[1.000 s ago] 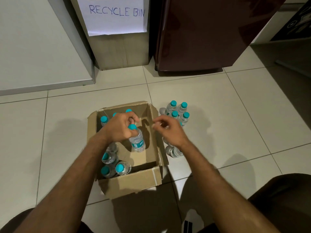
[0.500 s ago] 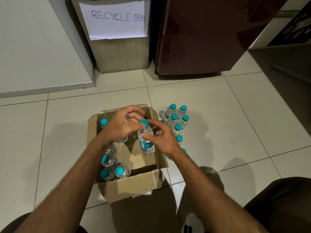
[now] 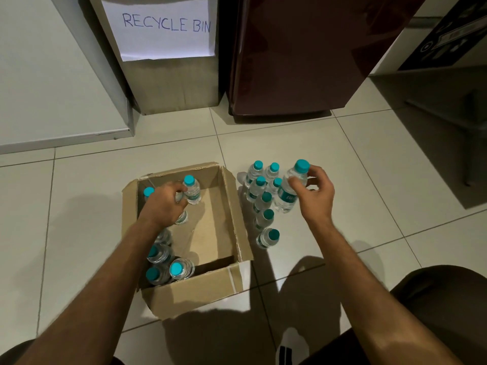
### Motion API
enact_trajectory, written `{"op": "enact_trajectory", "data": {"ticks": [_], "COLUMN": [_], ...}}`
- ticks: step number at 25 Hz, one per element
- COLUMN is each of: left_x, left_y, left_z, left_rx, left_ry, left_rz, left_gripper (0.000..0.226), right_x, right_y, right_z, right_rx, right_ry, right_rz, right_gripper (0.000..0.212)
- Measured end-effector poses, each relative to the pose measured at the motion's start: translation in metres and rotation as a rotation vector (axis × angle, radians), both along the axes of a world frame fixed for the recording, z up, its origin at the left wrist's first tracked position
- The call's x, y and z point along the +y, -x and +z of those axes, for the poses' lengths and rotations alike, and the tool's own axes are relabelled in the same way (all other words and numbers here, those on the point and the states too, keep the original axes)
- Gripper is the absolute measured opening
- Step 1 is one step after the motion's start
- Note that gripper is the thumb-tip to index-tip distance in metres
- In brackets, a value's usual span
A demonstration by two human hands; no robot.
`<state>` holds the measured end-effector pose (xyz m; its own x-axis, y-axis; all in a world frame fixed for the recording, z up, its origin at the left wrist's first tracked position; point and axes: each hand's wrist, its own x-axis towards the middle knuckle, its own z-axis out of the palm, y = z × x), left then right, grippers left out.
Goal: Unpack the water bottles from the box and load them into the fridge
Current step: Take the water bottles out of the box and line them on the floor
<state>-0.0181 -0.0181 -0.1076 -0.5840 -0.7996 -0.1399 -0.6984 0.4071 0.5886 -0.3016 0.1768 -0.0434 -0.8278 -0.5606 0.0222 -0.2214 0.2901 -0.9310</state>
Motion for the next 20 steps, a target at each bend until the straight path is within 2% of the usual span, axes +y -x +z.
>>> {"op": "enact_trajectory", "data": {"ticks": [4,8,16,20], "left_x": [0.007,0.014,0.018,0.017], "left_y": [-0.002,-0.002,-0.003,-0.003], "left_z": [-0.005,-0.009,-0.024,-0.030], "left_rx": [-0.123,-0.212,-0.306,-0.348], "left_ry": [-0.035,-0.062,-0.054,-0.041], "left_rz": [-0.022,-0.045,0.042,0.019], "left_gripper": [0.041,0.045,0.039,0.038], "right_x": [0.009,0.017,0.010,-0.001], "right_y": [0.015,0.021,0.023,0.025], "right_z": [-0.023,-0.062,-0.099,-0.109], "right_rx": [0.008,-0.023,-0.083,-0.080], "right_ry": [-0.086,-0.246,-0.400,-0.437], "right_rz": [-0.069,-0.026,0.110,0.129], "right_gripper": [0.035,0.041,0.031,0.028]}}
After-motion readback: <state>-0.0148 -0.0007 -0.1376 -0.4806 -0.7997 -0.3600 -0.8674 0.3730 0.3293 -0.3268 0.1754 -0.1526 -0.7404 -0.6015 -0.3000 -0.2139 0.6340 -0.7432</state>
